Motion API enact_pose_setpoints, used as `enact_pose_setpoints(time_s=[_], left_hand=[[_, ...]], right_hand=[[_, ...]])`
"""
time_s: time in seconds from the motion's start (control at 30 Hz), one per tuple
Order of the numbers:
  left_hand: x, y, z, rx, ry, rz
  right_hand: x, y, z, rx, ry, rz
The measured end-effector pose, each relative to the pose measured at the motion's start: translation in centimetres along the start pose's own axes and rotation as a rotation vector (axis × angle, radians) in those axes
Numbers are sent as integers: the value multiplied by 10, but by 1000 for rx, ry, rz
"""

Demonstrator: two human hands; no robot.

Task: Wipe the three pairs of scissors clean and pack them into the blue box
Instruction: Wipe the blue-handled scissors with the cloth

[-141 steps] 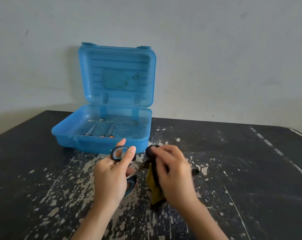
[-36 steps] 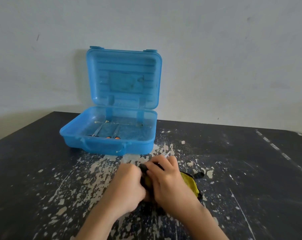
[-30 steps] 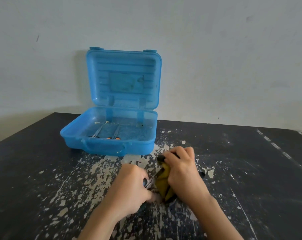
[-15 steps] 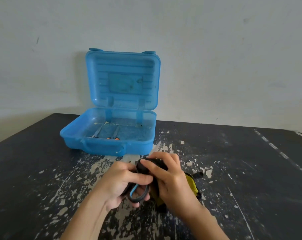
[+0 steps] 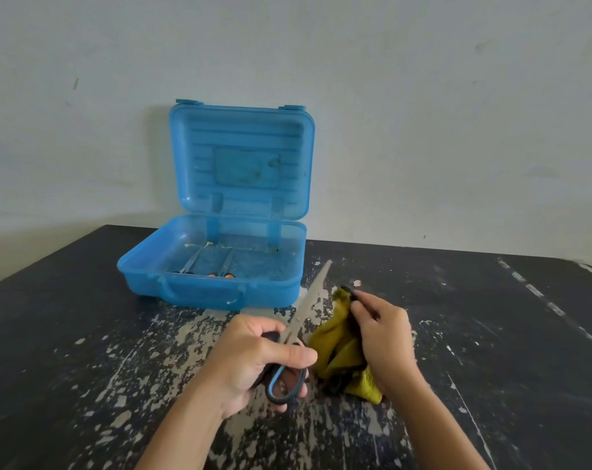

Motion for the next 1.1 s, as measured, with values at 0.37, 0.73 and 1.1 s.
enact_pose_setpoints(time_s=[0.37, 0.73, 1.1], left_hand=[[3, 11, 6, -52, 150, -66], [5, 6, 0, -198, 181, -119], [6, 3, -13, -138, 316, 69]], right_hand=[[23, -20, 6, 341, 817, 517], [17, 2, -29, -80, 936, 218], [14, -44, 39, 264, -132, -701]])
Point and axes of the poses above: each hand's wrist, its own y-axis towards the middle knuckle, its own z-axis out of the palm, x = y × z, the point moved 1 cm from there along y, towards the middle knuckle, and after that the axes turned 11 degrees about -z, right-handed, at the moved point
